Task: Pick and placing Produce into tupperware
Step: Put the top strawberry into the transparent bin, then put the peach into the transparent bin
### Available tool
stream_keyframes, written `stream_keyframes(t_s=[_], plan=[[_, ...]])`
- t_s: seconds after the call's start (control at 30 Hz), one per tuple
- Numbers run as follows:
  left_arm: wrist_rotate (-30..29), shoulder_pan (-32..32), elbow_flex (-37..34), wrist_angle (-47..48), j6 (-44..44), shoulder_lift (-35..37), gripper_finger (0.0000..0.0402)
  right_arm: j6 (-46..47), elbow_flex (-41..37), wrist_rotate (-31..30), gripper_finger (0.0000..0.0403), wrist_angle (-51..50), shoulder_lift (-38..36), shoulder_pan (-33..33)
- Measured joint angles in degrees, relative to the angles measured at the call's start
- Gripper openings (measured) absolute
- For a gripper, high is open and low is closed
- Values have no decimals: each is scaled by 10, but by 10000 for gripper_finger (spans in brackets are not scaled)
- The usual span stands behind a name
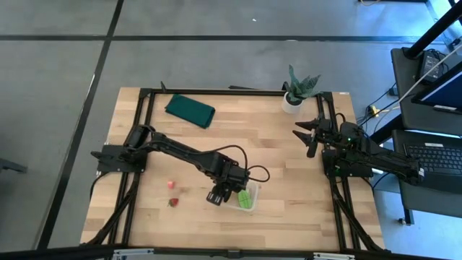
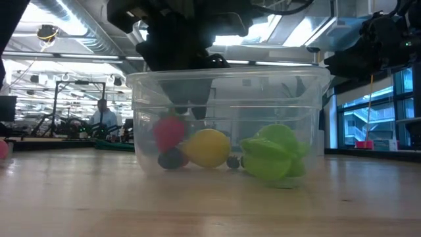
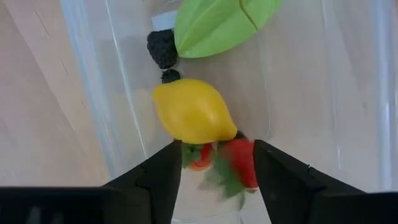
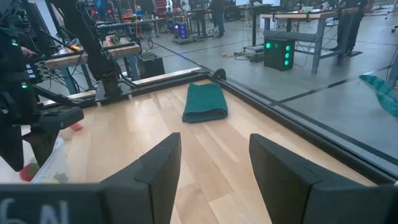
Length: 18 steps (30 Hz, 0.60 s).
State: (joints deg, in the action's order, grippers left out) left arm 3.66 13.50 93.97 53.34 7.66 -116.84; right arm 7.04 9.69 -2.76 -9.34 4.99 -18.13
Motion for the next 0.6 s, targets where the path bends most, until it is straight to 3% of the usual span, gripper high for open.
stream_keyframes(t_s=[0.13, 0.27, 0.6], plan=[[4, -2, 0, 0, 3, 0, 213, -2, 0, 0, 193, 0, 0, 0], [-36, 0, 8, 7, 1, 6, 227, -11, 0, 0, 193, 0, 0, 0], [-80, -3, 129, 122, 29, 63, 224, -18, 0, 0, 193, -1, 0, 0]])
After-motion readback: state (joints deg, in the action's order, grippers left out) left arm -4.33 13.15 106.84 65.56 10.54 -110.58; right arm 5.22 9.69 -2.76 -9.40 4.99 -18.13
